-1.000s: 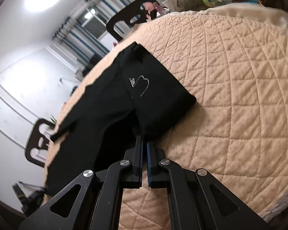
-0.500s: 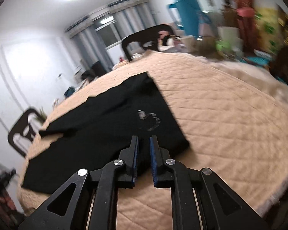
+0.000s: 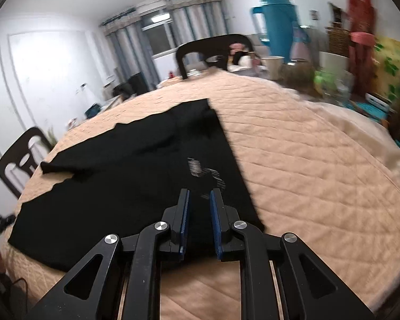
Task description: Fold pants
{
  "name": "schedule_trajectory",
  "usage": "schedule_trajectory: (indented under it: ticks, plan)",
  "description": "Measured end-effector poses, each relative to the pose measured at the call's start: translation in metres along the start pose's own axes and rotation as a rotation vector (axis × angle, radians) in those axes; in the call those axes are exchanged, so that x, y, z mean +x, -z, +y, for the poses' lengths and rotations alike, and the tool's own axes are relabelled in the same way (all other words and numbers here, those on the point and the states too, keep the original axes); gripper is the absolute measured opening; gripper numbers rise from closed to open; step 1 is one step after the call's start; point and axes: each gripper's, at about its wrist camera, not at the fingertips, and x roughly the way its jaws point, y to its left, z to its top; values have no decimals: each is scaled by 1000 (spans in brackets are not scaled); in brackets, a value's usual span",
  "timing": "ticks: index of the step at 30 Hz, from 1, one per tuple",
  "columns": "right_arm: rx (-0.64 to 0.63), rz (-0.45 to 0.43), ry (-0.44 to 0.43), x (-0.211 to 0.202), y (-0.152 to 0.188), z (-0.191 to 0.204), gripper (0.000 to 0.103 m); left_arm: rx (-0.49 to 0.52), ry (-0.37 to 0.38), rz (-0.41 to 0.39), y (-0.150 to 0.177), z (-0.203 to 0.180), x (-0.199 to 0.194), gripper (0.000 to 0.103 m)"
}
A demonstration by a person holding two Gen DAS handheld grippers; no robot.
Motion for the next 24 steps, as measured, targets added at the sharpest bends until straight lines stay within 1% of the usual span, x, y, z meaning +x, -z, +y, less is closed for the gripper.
schedule_trajectory:
  ticks: [2,4,5,6,7,9,10,13,16,19,21,22,24]
  plan:
    - [-31,35,1,20,-3,7,16,13,-20,28,-5,-2,16,45]
    - [-22,96,14,42,-4,2,16,14,-46,76,-6,1,32,45]
    - [-9,114,22,46,-2,-1,16,19,-53,82,-6,3,39,45]
    - [15,102,5,47,-4,-6,16,32,-59,63,-7,2,39,45]
    - [26,101,7,46,-6,-8,16,33,-70,73,-8,3,39,45]
    - [13,89,57,41,-8,-9,16,28,-75,75,-9,3,36,45]
    - [4,80,67,38,-7,-9,16,34,-86,73,-9,1,34,45]
    - [-7,73,43,28,-3,-9,16,55,-92,59,-3,-3,23,46]
    - [-22,72,43,24,2,-5,16,74,-86,61,6,-9,15,46]
    - [-39,64,15,19,6,4,16,95,-76,59,11,-18,11,47]
    - [-76,56,-11,16,8,16,16,113,-62,57,15,-25,8,48]
    - [-95,56,-21,16,10,22,17,124,-57,55,17,-28,7,49]
    - [-133,60,-43,16,13,33,24,145,-49,53,21,-35,6,51]
